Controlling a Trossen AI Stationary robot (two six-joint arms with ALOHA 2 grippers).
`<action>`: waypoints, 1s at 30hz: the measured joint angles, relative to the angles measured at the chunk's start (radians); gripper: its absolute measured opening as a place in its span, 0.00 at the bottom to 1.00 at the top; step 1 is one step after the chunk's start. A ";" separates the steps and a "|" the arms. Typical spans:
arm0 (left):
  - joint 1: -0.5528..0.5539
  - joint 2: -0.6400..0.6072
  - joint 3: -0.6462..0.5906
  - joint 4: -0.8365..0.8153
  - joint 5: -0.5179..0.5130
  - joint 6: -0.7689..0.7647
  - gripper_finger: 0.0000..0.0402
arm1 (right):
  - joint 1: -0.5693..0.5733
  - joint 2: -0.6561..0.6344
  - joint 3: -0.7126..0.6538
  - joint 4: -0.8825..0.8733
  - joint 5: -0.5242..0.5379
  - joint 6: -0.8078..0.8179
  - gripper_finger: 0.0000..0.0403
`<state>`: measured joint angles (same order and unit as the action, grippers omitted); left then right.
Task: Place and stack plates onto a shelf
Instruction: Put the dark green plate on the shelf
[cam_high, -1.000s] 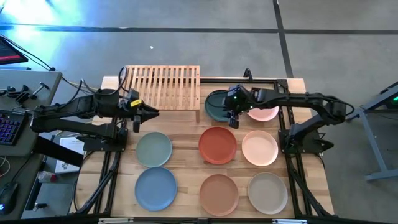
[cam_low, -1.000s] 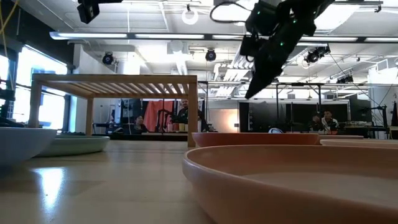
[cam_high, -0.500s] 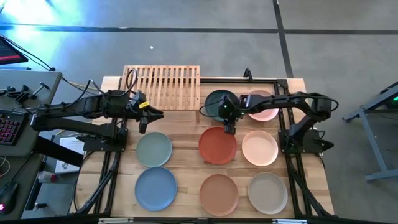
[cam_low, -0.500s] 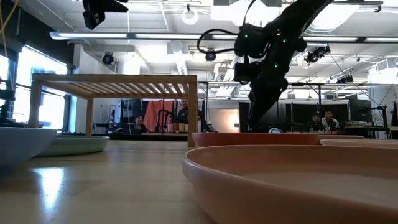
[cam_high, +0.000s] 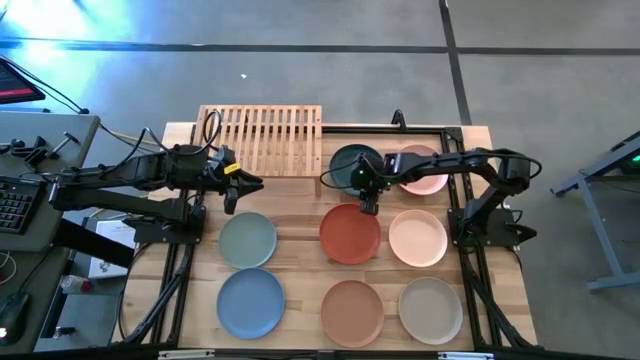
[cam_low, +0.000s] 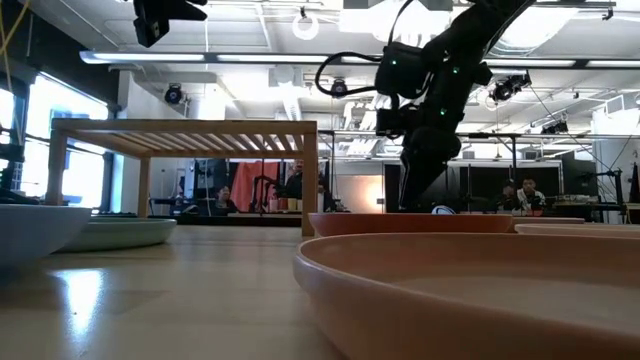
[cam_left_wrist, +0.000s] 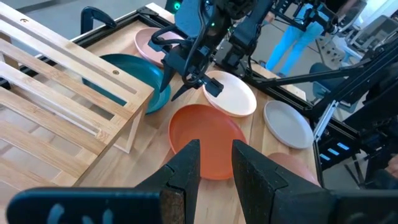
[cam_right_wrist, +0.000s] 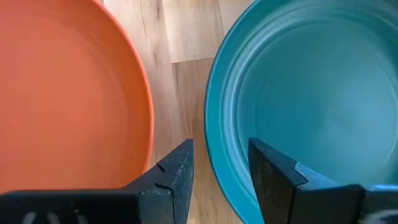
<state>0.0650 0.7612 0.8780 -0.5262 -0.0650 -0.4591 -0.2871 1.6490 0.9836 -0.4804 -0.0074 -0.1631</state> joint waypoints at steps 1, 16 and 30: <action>0.000 0.000 0.000 0.000 0.000 0.000 0.21 | 0.000 0.004 0.000 0.001 0.000 0.000 0.32; 0.000 0.000 0.000 -0.001 -0.003 0.010 0.21 | 0.000 0.060 0.000 0.010 0.056 -0.024 0.32; 0.000 0.000 0.000 -0.001 -0.002 0.025 0.21 | 0.000 0.097 0.000 0.021 0.060 0.006 0.32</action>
<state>0.0650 0.7610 0.8780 -0.5271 -0.0673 -0.4339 -0.2871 1.7458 0.9833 -0.4593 0.0525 -0.1574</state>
